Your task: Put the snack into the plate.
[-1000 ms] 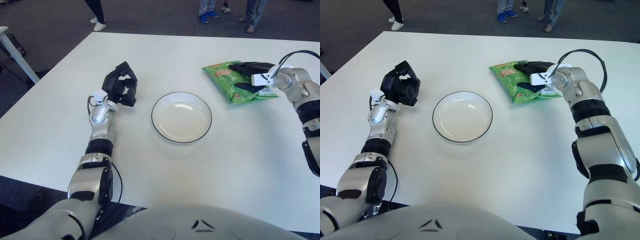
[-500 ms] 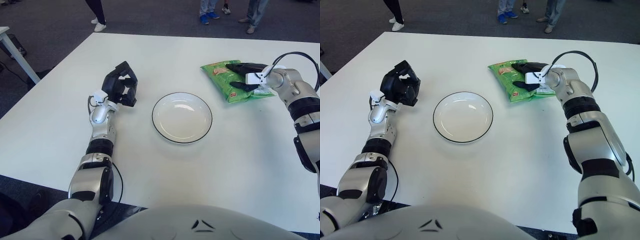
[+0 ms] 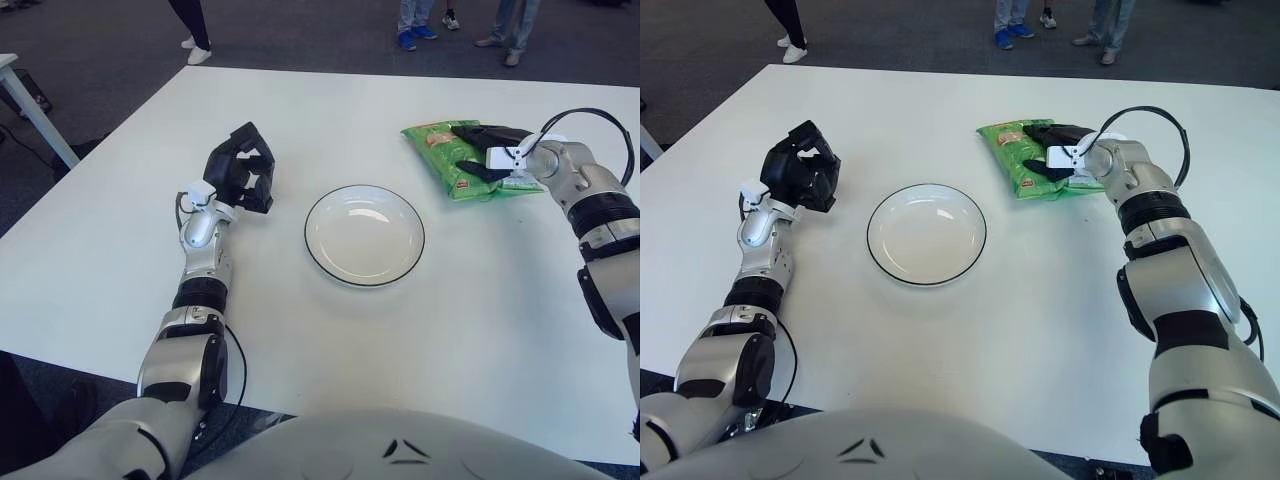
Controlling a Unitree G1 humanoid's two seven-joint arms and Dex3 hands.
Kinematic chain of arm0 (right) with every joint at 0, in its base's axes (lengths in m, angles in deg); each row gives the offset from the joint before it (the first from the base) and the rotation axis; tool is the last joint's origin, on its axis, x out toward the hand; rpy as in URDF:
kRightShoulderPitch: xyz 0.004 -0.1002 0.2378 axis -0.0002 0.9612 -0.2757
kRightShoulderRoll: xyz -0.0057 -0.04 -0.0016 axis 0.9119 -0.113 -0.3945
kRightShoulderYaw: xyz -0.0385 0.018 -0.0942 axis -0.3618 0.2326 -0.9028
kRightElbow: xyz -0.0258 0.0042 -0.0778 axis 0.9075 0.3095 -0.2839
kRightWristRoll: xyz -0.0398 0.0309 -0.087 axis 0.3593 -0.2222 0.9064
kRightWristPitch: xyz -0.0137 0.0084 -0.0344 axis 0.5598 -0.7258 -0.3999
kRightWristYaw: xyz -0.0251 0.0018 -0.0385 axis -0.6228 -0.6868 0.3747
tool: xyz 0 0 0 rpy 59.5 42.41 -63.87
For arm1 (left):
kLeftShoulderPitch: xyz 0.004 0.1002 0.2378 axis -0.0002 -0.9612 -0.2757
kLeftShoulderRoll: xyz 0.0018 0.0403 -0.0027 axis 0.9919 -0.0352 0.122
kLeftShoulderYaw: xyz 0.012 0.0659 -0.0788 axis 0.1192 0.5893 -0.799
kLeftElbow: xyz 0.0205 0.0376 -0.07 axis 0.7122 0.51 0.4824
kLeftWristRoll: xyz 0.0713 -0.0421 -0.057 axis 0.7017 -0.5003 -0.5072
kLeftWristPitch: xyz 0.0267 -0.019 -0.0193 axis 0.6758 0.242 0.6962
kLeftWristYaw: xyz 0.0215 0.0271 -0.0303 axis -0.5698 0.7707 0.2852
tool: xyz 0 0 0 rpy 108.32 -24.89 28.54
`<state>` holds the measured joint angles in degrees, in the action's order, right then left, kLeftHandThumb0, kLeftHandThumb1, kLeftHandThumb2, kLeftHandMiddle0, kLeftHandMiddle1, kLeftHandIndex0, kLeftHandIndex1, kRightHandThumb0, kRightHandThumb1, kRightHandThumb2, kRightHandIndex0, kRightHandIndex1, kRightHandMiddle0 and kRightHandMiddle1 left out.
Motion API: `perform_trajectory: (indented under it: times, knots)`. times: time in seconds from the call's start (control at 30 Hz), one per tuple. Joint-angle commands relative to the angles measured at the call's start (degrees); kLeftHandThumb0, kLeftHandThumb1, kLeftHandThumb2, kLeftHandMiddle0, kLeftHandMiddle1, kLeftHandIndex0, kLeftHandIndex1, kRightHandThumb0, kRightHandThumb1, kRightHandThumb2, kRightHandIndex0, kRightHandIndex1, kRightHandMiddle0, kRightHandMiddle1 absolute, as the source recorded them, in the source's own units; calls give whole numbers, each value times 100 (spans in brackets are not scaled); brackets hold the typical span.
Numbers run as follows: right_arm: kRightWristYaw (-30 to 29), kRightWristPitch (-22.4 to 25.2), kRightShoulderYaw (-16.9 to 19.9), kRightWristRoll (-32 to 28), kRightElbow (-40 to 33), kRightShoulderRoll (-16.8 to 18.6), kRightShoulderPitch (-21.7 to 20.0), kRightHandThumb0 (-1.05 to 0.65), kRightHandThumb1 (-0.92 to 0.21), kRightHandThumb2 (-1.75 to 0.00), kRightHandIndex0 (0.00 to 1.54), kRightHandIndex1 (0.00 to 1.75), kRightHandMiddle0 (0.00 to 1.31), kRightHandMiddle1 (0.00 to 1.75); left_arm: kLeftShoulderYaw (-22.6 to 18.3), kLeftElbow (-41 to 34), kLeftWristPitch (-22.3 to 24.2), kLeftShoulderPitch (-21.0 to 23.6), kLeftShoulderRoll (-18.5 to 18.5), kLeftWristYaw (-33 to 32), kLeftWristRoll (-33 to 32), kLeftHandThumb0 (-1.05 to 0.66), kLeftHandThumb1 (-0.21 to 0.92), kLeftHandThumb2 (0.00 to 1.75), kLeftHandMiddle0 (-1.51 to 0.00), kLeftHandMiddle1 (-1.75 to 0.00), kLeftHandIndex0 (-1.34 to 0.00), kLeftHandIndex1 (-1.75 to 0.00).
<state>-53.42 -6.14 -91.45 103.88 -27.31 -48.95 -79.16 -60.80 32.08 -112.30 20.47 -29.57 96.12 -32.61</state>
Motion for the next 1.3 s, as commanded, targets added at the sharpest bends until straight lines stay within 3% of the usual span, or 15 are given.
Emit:
perform_trajectory:
  times: [0.0, 0.03, 0.07, 0.1, 0.2, 0.27, 0.3, 0.37, 0.4, 0.5, 0.6, 0.93, 1.27]
  knots:
    - [-118, 38, -314, 281, 298, 184, 534, -89, -85, -60, 2, 50, 0, 100, 8, 380, -39, -664, -287, -84, -55, -57, 11, 157, -136, -175, -79, -175]
    - [-278, 114, -350, 347, 236, 164, 554, -87, -84, -59, 2, 56, 0, 106, 8, 375, -37, -665, -290, -86, -61, -57, 11, 157, -136, -175, -79, -175]
    - [-421, 193, -381, 399, 185, 150, 571, -73, -69, -72, 1, 90, 3, 127, 8, 372, -34, -665, -292, -87, -65, -57, 11, 158, -136, -175, -79, -175]
    - [-525, 252, -407, 434, 155, 144, 578, -61, -66, -81, 1, 119, 16, 144, 5, 371, -27, -661, -292, -87, -73, -57, 10, 158, -136, -175, -79, -175]
    - [-804, 418, -434, 442, 132, 163, 603, -47, -59, -95, 1, 155, 33, 165, 2, 370, -12, -655, -291, -82, -90, -58, 10, 158, -136, -175, -80, -175]
    - [-921, 491, -437, 427, 122, 173, 619, -44, -52, -104, 4, 165, 41, 170, 2, 368, -9, -656, -292, -78, -94, -58, 10, 158, -136, -175, -80, -175]
    - [-968, 493, -412, 393, 119, 170, 620, -44, -51, -106, 4, 167, 43, 171, 4, 365, -12, -658, -291, -81, -90, -58, 10, 158, -136, -175, -80, -175]
    - [-1071, 507, -365, 329, 107, 171, 634, -18, -37, -124, 32, 171, 48, 173, 8, 357, -7, -663, -289, -83, -87, -58, 10, 158, -136, -175, -80, -175]
    - [-1120, 517, -345, 303, 100, 175, 644, -11, -29, -131, 44, 163, 57, 174, 10, 352, -2, -665, -288, -81, -86, -58, 10, 158, -136, -175, -80, -175]
    - [-1318, 532, -143, 90, 84, 212, 707, -4, -16, -142, 64, 150, 69, 174, 15, 350, 17, -671, -273, -68, -84, -58, 10, 159, -136, -175, -80, -175]
    - [-1636, 474, 225, -270, 9, 247, 817, -1, -8, -150, 80, 149, 66, 175, 7, 376, -23, -665, -267, -78, -77, -58, 10, 159, -136, -175, -80, -175]
    - [-2092, 666, 565, -463, -447, 252, 1034, 0, -1, -161, 88, 157, 64, 175, 5, 409, -85, -642, -267, -126, -39, -58, 10, 158, -136, -175, -80, -175]
    - [-1964, 939, 888, -611, -1063, 132, 1121, 0, -2, -162, 86, 162, 62, 175, 20, 402, -25, -644, -253, -81, -75, -58, 9, 159, -136, -175, -80, -175]
